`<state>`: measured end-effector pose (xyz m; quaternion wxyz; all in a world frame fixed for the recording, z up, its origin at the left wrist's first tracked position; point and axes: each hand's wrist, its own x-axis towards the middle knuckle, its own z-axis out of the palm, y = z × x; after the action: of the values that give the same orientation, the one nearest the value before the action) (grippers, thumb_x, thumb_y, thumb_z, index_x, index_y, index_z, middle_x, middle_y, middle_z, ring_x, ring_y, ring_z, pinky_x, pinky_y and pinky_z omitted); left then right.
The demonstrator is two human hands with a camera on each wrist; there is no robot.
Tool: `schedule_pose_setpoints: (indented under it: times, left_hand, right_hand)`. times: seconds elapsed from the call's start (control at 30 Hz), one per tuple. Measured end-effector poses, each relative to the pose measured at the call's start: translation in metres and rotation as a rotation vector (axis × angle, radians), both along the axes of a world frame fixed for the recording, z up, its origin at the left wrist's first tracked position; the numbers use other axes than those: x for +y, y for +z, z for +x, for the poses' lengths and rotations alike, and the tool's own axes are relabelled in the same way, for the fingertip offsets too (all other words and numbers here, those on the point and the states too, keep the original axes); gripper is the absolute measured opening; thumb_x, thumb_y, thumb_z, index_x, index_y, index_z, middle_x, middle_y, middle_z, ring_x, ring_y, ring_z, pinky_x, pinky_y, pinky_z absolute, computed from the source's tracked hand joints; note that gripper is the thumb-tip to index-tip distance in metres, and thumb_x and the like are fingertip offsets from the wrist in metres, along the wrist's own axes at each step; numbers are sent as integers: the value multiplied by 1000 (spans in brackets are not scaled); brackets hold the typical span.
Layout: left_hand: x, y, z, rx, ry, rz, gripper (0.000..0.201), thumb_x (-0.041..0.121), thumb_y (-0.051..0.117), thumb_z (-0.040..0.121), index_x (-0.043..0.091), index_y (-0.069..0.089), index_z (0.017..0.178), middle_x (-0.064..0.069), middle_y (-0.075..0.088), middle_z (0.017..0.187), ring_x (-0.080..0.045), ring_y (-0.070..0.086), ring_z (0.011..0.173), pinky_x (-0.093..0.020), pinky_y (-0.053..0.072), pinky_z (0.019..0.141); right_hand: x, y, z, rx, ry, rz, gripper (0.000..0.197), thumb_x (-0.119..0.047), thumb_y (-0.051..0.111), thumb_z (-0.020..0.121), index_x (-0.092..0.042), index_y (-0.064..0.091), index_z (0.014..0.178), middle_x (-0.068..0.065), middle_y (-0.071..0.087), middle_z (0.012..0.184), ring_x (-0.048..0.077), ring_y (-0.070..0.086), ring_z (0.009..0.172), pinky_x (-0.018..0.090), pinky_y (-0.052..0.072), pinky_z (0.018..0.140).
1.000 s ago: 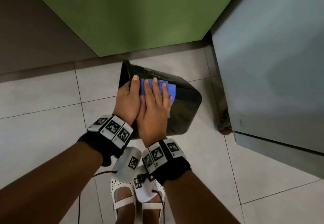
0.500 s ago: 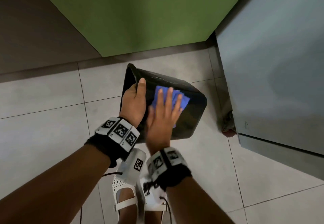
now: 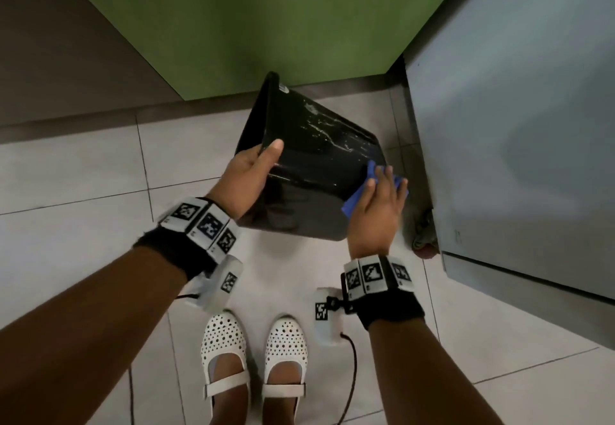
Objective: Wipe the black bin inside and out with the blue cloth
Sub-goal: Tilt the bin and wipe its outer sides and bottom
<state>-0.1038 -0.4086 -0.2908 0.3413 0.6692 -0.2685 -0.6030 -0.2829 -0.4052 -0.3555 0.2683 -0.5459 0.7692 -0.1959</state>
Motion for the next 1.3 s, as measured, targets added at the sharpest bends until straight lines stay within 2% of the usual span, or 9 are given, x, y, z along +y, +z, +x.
schedule_pose_setpoints:
  times: [0.13,0.23,0.3,0.4,0.57,0.7,0.93,1.13,1.3]
  left_hand:
    - [-8,2,23,115,-5,220,47,40,36,97,14,44,134,-6,57,128,-22,55,116,-39,40,105]
    - [-15,-6,22,-120,-15,220,55,47,24,98,15,39,140,-6,43,145,-24,39,134,-38,24,116]
    - [-17,-6,16,-241,-66,146,50,41,21,100,14,43,136,-9,47,141,-24,42,131,-37,26,116]
    - [-14,-14,12,-310,-43,74,47,37,23,100,8,52,124,-15,57,127,-28,53,119,-40,38,107]
    - [2,-17,12,-423,-142,-23,37,32,33,99,7,52,119,-11,61,115,-23,56,103,-25,40,89]
    - [4,-19,10,-413,-154,-45,40,34,32,99,8,49,124,-9,58,117,-22,54,109,-29,42,96]
    - [5,-24,6,-461,-138,-56,36,26,29,100,3,53,113,-13,61,103,-24,56,94,-24,38,80]
    - [22,-24,4,-435,-141,-72,35,31,31,99,7,54,110,-2,59,94,-14,54,83,-23,38,80]
    - [18,-23,-2,-505,-169,-91,33,32,30,99,7,51,96,-5,55,73,-21,53,68,-31,42,70]
  right_hand:
    - [33,2,1,0,166,65,42,-22,31,101,-12,35,142,5,26,154,20,0,145,33,4,118]
    - [51,2,11,52,255,102,42,-22,23,103,-10,33,142,2,23,152,18,0,140,46,12,119]
    - [56,7,28,85,414,52,52,-26,8,103,-5,43,135,12,42,144,30,24,137,52,27,110]
    - [32,13,62,83,591,9,46,-26,25,99,-5,54,127,15,55,134,35,40,130,54,28,103]
    - [-48,-7,61,250,504,197,51,-23,12,98,-17,19,148,6,15,158,28,9,146,48,15,118]
    - [-85,-2,37,158,217,356,43,-28,21,103,-20,30,145,4,21,156,31,8,145,50,14,115]
    - [2,33,93,32,673,164,51,-30,22,102,-23,6,150,-3,-2,159,19,-11,146,41,-5,118]
    - [-74,-10,53,147,366,204,45,-31,22,101,-26,28,145,2,25,155,29,17,143,52,18,115]
    - [-78,6,55,43,118,366,44,-29,24,101,-21,37,142,5,32,151,27,16,143,52,14,116]
